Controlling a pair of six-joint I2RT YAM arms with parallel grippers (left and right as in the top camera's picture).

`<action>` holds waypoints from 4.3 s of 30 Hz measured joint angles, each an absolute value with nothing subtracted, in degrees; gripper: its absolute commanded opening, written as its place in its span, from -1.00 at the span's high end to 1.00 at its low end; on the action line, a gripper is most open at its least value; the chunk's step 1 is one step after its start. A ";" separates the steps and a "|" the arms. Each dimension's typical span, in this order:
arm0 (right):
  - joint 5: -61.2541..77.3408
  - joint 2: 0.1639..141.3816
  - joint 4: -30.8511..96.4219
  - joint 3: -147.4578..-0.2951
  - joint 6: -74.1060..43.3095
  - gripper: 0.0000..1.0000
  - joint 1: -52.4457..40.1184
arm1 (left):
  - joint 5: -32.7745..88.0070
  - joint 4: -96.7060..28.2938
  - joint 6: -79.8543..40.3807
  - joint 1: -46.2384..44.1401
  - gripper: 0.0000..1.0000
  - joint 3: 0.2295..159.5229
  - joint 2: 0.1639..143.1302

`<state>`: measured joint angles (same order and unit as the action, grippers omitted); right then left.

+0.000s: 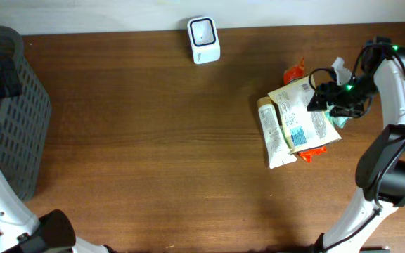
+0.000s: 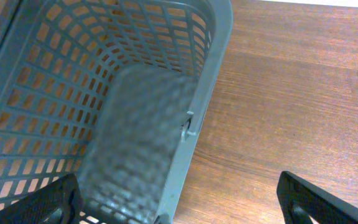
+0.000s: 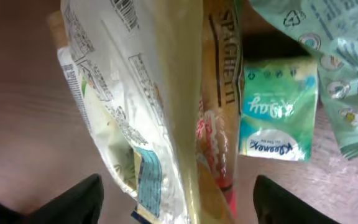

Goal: Scan the item barcode

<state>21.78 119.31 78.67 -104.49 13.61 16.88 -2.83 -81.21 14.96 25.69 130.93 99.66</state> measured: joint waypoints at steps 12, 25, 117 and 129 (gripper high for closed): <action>22.44 93.67 87.31 -120.88 13.93 -0.97 -8.14 | -2.85 -81.19 14.96 25.69 -0.98 130.93 99.66; 22.15 89.52 87.44 -120.86 11.88 -0.97 -29.69 | -2.83 -81.21 14.96 25.69 -0.98 130.93 99.66; 6.87 0.69 3.88 -0.84 -3.01 -0.97 -3.73 | -2.33 -55.55 14.96 0.38 -0.98 78.54 49.91; 6.87 0.54 3.88 -0.84 -3.05 -0.97 -3.73 | 3.33 3.49 16.67 -1.50 -0.98 16.80 15.84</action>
<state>6.87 0.54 3.88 -0.84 -3.05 -3.73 3.33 3.49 16.67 -1.50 16.80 15.84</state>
